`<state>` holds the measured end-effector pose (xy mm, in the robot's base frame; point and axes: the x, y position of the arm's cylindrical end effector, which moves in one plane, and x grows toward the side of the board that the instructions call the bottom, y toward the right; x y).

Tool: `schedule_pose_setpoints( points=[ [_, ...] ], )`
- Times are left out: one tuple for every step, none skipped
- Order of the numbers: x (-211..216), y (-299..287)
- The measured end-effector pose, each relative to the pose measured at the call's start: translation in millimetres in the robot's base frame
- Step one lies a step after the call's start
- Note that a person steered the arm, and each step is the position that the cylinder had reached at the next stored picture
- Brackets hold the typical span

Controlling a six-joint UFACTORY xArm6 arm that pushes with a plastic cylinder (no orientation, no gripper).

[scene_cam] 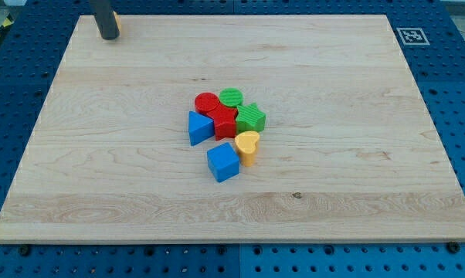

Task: Move your arm away from the yellow hexagon

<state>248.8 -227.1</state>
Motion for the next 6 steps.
schedule_pose_setpoints(
  points=[
    [4.6, 0.6],
    [41.3, 9.0],
    [68.1, 22.4],
    [73.5, 32.4],
    [74.0, 37.5],
    [74.0, 38.6]
  ],
)
